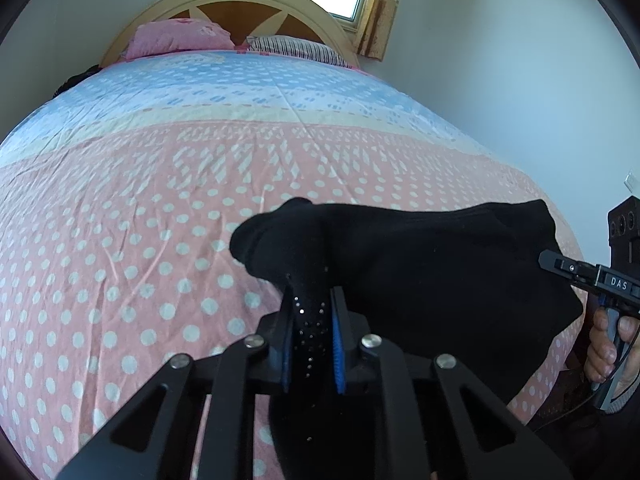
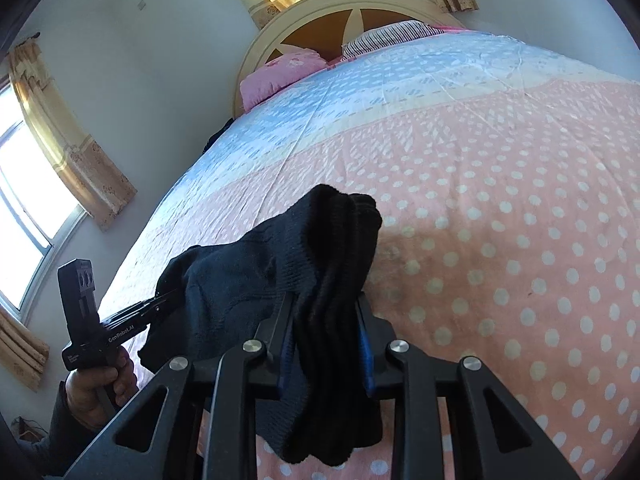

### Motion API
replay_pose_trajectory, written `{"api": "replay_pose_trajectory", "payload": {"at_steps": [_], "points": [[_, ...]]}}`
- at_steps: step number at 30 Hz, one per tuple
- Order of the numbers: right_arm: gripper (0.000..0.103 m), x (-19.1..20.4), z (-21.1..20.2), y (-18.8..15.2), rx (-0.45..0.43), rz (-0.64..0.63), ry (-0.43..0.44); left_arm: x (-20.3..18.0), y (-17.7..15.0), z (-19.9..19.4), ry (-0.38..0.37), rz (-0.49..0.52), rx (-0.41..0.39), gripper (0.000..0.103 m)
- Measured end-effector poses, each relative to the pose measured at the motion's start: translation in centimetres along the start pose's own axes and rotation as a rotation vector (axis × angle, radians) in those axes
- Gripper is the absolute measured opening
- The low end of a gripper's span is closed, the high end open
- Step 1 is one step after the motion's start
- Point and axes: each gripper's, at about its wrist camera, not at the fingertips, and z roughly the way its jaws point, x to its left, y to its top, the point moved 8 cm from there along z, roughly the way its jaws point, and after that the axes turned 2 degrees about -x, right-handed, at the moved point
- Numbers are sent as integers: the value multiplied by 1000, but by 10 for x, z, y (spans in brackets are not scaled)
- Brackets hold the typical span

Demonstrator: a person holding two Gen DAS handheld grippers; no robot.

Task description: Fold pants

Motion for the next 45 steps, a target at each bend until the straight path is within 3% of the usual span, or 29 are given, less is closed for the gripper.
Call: {"api": "replay_pose_trajectory", "payload": {"at_steps": [14, 23, 45], "points": [[27, 29, -13, 17, -31, -39, 25, 0, 8, -26, -23, -35, -60, 13], [27, 64, 1, 30, -13, -103, 71, 17, 17, -56, -4, -75, -124, 13], [27, 194, 109, 62, 108, -261, 249, 121, 22, -109, 214, -206, -228, 12]]}}
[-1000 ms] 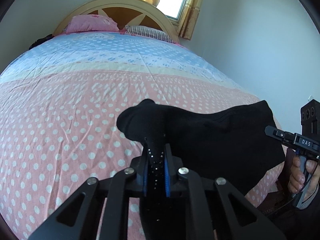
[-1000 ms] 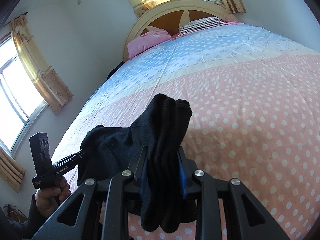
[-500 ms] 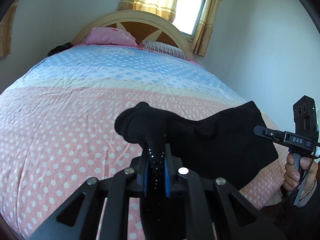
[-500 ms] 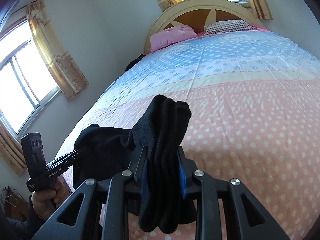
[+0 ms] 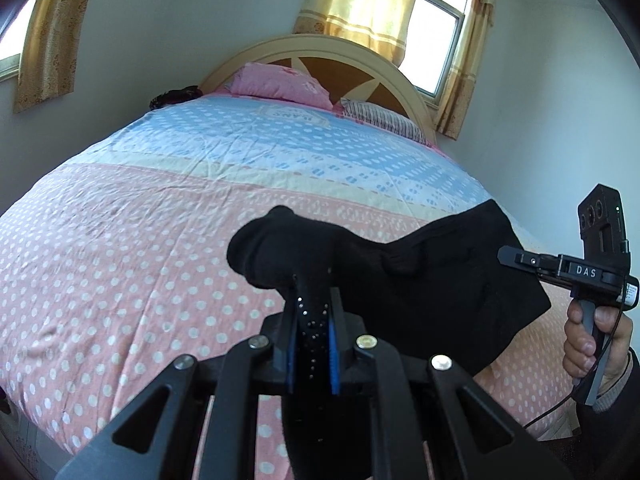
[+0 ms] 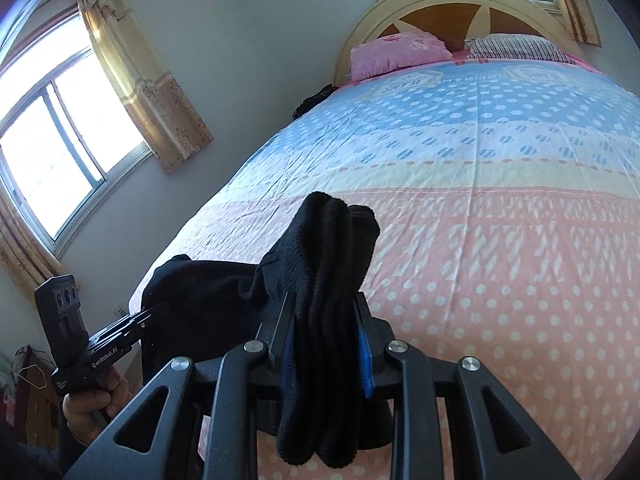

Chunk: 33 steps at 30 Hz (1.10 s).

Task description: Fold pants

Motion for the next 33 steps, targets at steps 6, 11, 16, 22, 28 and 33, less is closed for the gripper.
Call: {"api": "replay_pose_trajectory", "payload": {"at_steps": [6, 11, 16, 22, 28, 33], "points": [[27, 20, 37, 13, 43, -27, 31, 26, 1, -4, 67, -16, -7, 12], [27, 29, 66, 23, 74, -27, 58, 45, 2, -6, 105, -32, -11, 12], [27, 36, 93, 29, 99, -13, 92, 64, 3, -9, 135, -55, -18, 12], [27, 39, 121, 30, 128, -8, 94, 85, -2, -6, 160, -88, -5, 12], [27, 22, 147, 24, 181, 28, 66, 102, -21, 11, 193, -117, 63, 14], [30, 5, 163, 14, 220, 51, 30, 108, -30, 18, 221, -116, 86, 26]]}}
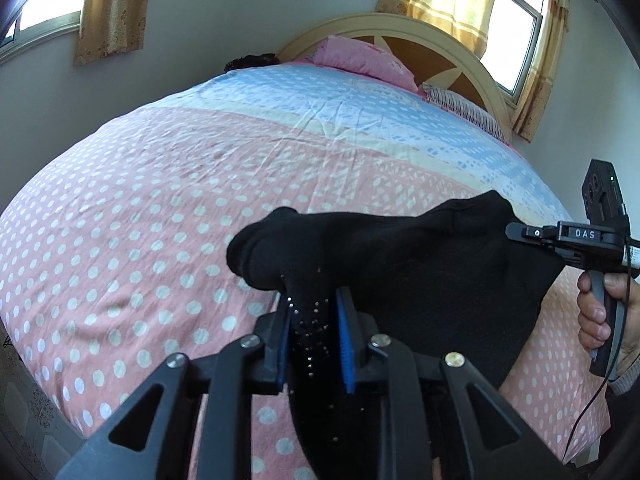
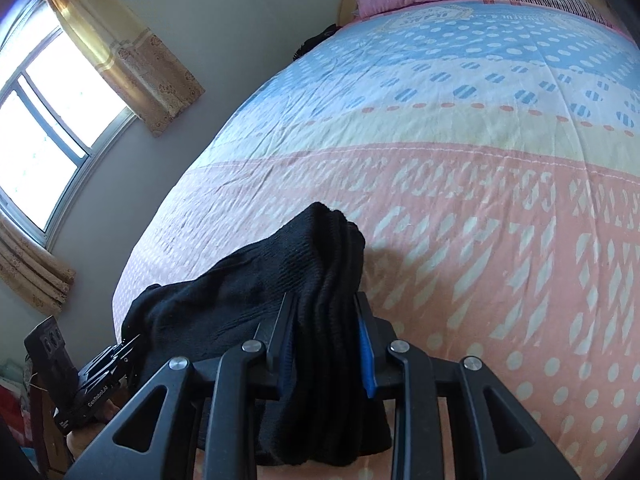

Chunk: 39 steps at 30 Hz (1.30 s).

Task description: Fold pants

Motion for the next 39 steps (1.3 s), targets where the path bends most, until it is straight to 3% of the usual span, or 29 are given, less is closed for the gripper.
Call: {"api": "replay_pose_trajectory", "payload": {"at_steps": [5, 9, 13, 16, 21, 29, 32, 36, 39], "points": [[36, -8, 9, -7, 18, -15, -36, 0, -5, 4, 36, 20, 4, 37], [53, -19, 9, -8, 13, 15, -53, 5, -6, 6, 88, 40, -7, 57], [55, -21, 9, -10, 2, 32, -46, 16, -9, 8, 92, -3, -5, 73], [56, -18, 0, -10, -27, 16, -81, 19, -10, 3, 81, -33, 5, 74], [56, -14, -33, -11, -118, -45, -209, 12, -8, -19, 113, -14, -14, 74], [56, 5, -104, -34, -201, -101, -241, -24, 8, -70, 71, 39, -128, 77], [56, 18, -141, -49, -265, -130, -271, -36, 13, -92, 64, 56, -187, 84], [70, 36, -193, -69, -386, -148, -297, -50, 23, -112, 44, 60, -249, 93], [71, 50, -223, -79, -445, -193, -317, -60, 25, -122, 25, 74, -273, 95]]}}
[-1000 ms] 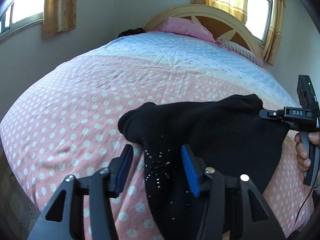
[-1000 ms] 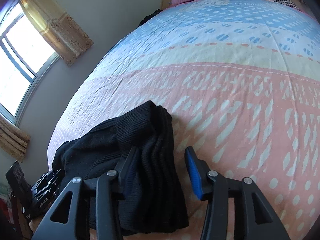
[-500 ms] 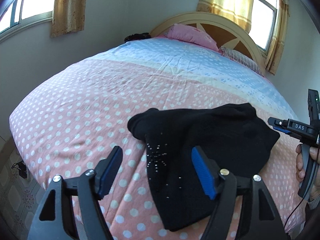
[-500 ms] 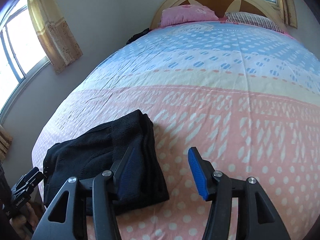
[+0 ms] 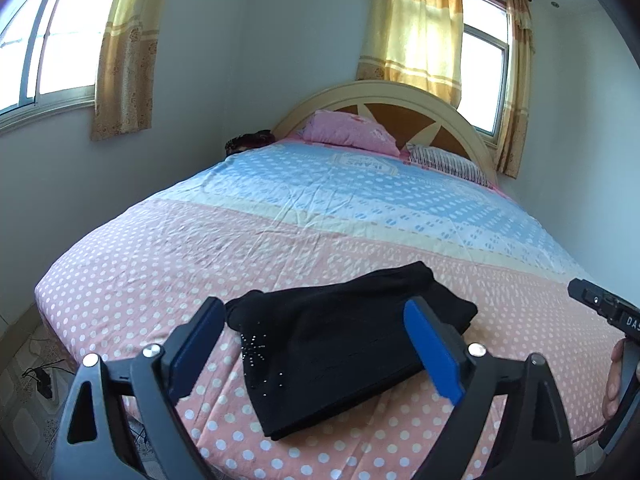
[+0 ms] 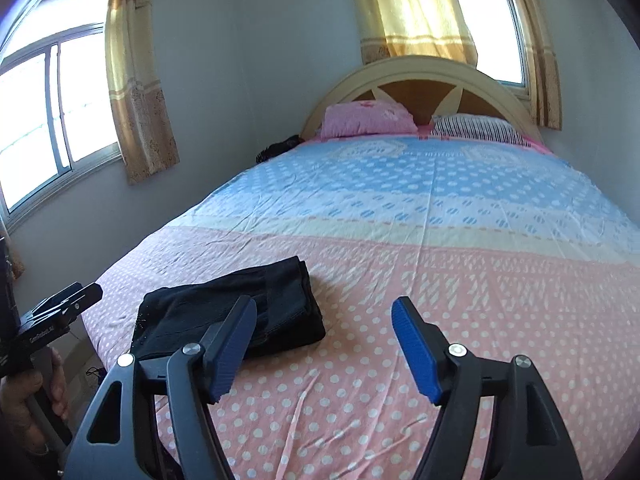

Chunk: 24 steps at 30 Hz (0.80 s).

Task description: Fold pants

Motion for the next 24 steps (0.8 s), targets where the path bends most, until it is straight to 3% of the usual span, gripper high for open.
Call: {"api": "replay_pose_trajectory", "payload": {"at_steps": [10, 24], "points": [[71, 9, -39, -1, -86, -36, -5, -16, 6, -15, -5, 27, -47, 100], [71, 16, -41, -12, -75, -43, 27, -15, 2, -17, 9, 17, -54, 100]]}}
